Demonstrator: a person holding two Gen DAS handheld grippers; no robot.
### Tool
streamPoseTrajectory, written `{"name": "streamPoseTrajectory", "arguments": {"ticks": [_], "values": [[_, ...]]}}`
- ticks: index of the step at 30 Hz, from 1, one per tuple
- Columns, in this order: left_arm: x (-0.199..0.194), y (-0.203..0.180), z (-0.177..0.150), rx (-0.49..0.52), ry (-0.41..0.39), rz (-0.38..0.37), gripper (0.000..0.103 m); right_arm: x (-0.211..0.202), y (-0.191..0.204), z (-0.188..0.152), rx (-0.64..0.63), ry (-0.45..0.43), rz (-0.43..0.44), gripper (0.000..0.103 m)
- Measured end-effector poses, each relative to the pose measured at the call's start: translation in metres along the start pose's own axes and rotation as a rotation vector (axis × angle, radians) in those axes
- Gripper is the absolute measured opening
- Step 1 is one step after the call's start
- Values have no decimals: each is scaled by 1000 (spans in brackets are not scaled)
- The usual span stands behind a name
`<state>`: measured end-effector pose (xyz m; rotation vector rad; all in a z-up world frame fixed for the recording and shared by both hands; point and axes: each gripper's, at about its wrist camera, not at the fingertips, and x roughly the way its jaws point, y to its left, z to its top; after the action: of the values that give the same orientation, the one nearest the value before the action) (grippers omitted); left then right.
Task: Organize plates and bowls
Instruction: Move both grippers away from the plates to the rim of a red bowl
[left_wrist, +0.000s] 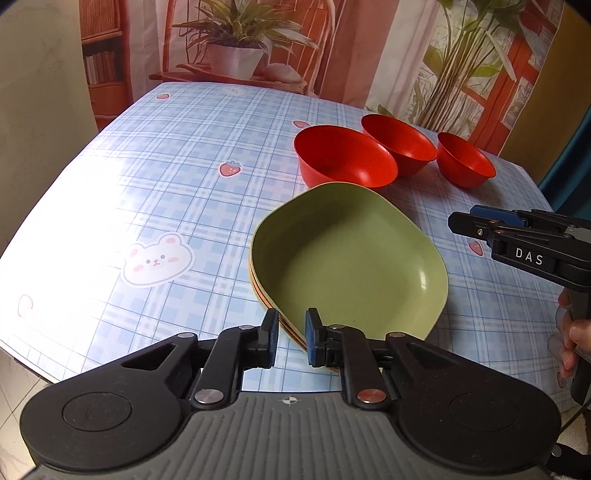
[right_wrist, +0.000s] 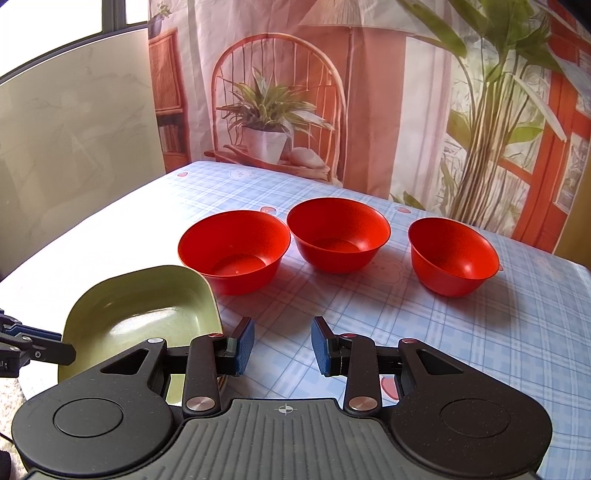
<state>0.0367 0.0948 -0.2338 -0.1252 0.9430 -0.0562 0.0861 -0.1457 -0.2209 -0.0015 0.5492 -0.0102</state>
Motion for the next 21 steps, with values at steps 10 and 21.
{"name": "streamPoseTrajectory", "arguments": {"ticks": [10,21], "values": [[-16,1,14,-4,-79,11,52,-1,-1,0,1,-1,-1,32],[-24,-7,45,22,-157,12,52,-1,-7,4,6,-11,-14,32]]}}
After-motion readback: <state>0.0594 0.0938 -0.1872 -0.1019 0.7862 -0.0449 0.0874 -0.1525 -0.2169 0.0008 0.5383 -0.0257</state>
